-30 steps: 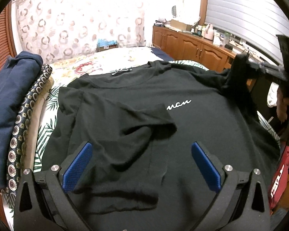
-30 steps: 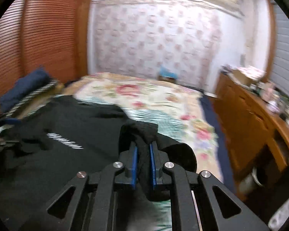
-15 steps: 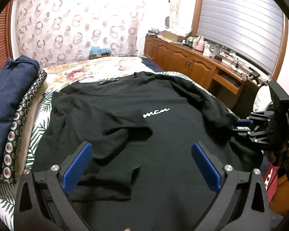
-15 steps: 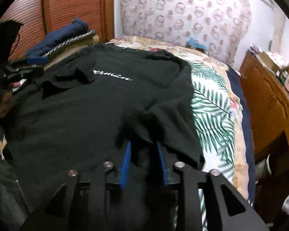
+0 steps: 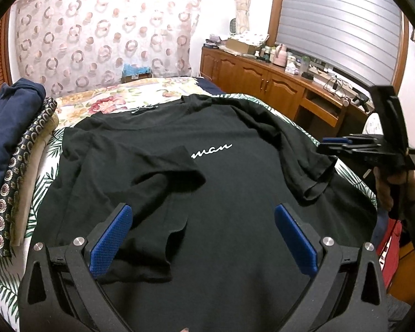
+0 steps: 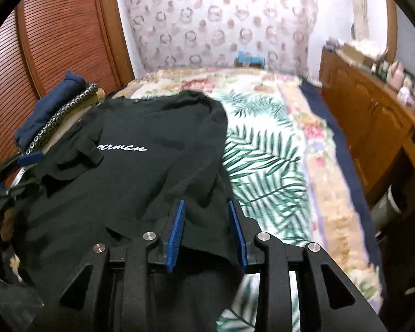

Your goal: Fold small clothes

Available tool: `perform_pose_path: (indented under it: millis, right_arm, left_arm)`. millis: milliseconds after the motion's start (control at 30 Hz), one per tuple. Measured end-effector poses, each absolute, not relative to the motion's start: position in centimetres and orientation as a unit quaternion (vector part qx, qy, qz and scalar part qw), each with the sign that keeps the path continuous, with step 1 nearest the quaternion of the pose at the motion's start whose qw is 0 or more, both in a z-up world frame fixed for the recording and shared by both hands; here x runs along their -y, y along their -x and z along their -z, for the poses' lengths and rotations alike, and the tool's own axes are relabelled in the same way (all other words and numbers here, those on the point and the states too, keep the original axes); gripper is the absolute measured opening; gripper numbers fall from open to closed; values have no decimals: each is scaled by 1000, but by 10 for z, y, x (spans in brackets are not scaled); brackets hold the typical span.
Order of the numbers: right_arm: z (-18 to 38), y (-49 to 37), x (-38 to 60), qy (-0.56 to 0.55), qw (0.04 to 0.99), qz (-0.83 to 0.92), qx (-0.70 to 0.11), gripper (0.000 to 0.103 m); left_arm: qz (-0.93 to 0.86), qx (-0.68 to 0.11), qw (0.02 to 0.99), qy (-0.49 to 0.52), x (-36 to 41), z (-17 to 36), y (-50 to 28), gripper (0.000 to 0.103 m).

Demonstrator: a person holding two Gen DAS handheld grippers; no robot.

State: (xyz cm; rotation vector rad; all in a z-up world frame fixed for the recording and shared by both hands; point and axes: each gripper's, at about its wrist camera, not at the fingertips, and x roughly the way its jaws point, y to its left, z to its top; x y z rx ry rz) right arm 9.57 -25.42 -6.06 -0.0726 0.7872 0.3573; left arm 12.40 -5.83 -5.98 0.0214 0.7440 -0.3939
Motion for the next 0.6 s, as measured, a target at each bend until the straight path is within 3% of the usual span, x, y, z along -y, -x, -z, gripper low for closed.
perform_pose_path:
  millis: [500,533,567,600]
  right_arm:
    - [70,-110,216,89,887,-155,-426,33]
    - [66,-108,216,88,889,-159,-420,29]
    - [61,-106,214,91,893,-164,-409,6]
    - [55,-103,212,95,897,-166,-398,4]
  left_arm:
    - [193,-366,910,-9,58,65,-122,103]
    - [192,-366,910,-9,57,65,-121,103]
    - [191,-366,911,-8,57,65,-121,103]
    - [190,-366,911,-7,56,65,-121,103]
